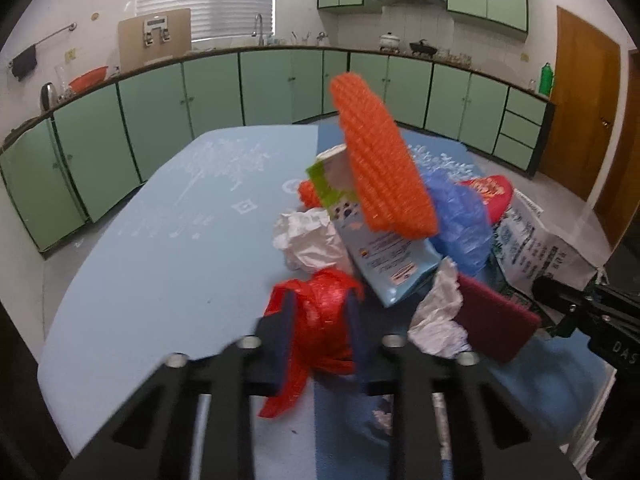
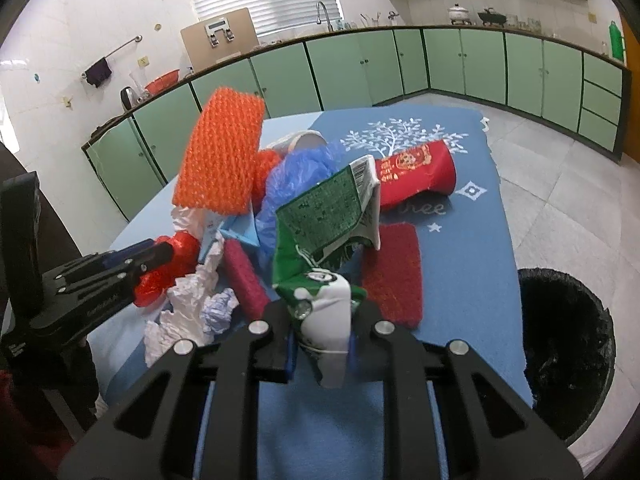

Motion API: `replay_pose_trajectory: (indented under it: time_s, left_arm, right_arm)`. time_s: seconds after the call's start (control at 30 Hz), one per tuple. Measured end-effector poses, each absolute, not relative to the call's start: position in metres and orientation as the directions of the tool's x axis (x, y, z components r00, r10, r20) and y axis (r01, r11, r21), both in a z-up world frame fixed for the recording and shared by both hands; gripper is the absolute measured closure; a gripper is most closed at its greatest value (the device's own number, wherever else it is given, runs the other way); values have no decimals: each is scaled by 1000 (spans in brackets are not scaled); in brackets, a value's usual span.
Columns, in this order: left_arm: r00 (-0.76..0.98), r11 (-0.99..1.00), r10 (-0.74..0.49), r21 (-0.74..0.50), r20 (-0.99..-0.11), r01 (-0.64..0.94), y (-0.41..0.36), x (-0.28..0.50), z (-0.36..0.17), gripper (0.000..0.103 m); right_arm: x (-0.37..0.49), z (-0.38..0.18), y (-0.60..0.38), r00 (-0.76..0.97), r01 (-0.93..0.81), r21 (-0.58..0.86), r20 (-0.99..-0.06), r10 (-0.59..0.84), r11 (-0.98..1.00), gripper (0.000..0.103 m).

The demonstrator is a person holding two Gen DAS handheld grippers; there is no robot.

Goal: Collect trash
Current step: 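Carry the wrapper and red bag to the black bin and release both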

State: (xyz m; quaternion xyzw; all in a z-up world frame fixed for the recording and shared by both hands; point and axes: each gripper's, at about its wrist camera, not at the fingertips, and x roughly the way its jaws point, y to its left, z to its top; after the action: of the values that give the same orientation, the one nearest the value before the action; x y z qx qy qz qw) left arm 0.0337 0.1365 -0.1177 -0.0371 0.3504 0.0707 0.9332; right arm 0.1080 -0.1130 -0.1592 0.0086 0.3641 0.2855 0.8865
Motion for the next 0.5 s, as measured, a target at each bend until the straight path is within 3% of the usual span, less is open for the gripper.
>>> replay_pose_trajectory:
  time_s: [0.1, 0.37, 0.4, 0.5]
  left_arm:
    - [750, 987, 106, -26, -653, -161, 137, 31, -113, 96]
    - [761, 987, 107, -25, -640, -159, 138, 21, -103, 96]
    - [758, 986, 112, -22, -643, -165, 138, 21, -104, 91]
    - [736, 982, 126, -22, -665, -189, 140, 22, -112, 42]
  right_arm:
    - [102, -155, -112, 584, -510, 207, -629, 513, 835, 86]
    - [92, -142, -116, 607, -519, 203, -596, 526, 830, 86]
    - [92, -141, -116, 608, -519, 203, -595, 525, 830, 86]
    - [91, -142, -117, 605, -516, 204, -601, 522, 832, 86]
